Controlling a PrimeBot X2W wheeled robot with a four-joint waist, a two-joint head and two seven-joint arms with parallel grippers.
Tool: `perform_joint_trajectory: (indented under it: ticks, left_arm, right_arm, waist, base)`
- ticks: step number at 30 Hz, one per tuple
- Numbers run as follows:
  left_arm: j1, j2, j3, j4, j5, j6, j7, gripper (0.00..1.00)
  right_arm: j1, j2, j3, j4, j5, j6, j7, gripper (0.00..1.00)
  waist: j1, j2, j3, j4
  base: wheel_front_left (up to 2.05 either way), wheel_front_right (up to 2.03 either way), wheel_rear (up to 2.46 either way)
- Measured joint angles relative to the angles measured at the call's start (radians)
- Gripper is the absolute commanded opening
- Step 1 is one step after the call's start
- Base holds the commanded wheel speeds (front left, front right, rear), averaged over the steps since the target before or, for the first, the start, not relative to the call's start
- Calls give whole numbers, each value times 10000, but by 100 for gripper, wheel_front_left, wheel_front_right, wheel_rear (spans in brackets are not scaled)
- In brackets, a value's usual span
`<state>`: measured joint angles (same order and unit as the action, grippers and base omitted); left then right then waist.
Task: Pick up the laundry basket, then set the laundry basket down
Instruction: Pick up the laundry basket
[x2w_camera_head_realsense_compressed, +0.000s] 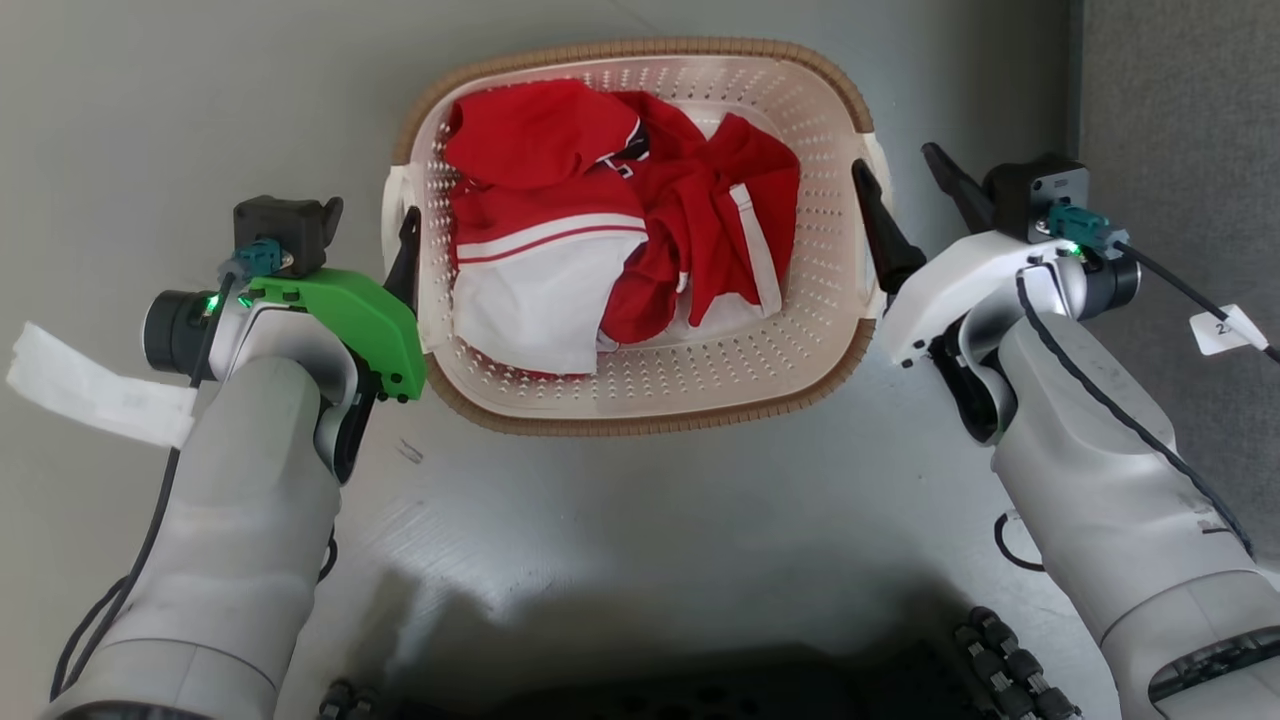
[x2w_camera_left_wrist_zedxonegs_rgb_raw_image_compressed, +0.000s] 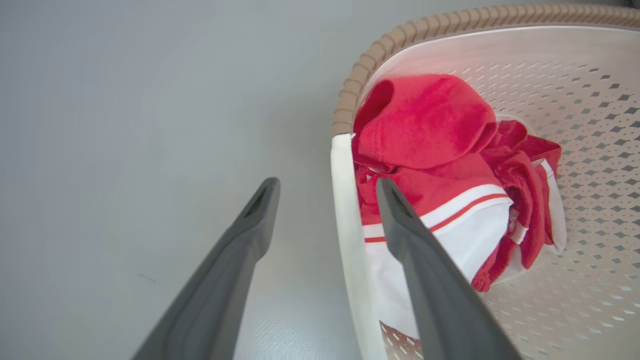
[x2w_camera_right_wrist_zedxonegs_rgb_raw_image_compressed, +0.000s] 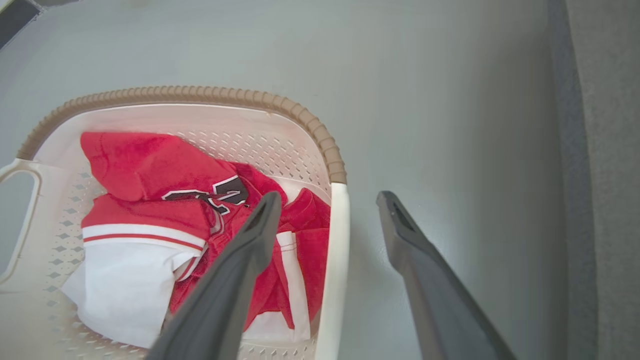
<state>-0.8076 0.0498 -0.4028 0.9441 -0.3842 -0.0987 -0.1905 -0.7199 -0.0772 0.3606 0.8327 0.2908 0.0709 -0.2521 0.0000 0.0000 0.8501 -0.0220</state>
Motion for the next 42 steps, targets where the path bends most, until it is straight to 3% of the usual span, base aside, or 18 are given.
perform_joint_trajectory:
  ticks: [11,12,13,28,42]
  left_arm:
    - [-657,-75,-138,771,-222,-146,355,100]
    - [-729,-81,-132,838,-284,-153,430,76]
    - [-774,-82,-127,871,-305,-153,443,0]
    - [-1062,-393,-128,1569,-788,-257,476,0]
    - [-1007,-581,-130,2468,-1404,-336,823,0]
  right_arm:
    - [-491,82,359,719,81,171,38,100]
    - [-561,86,385,765,81,173,69,100]
    - [-615,94,410,815,82,176,69,0]
    - [-963,194,435,1718,594,351,242,0]
    - [-1031,376,642,2679,886,539,431,0]
  waist:
    - [0,0,461,-18]
    - [1,0,497,-15]
    - [0,0,526,-13]
    - [0,0,430,48]
    - [0,0,-591,41]
  base:
    - [0,0,0]
    - [0,0,0]
    - [0,0,0]
    - [0,0,0]
    - [0,0,0]
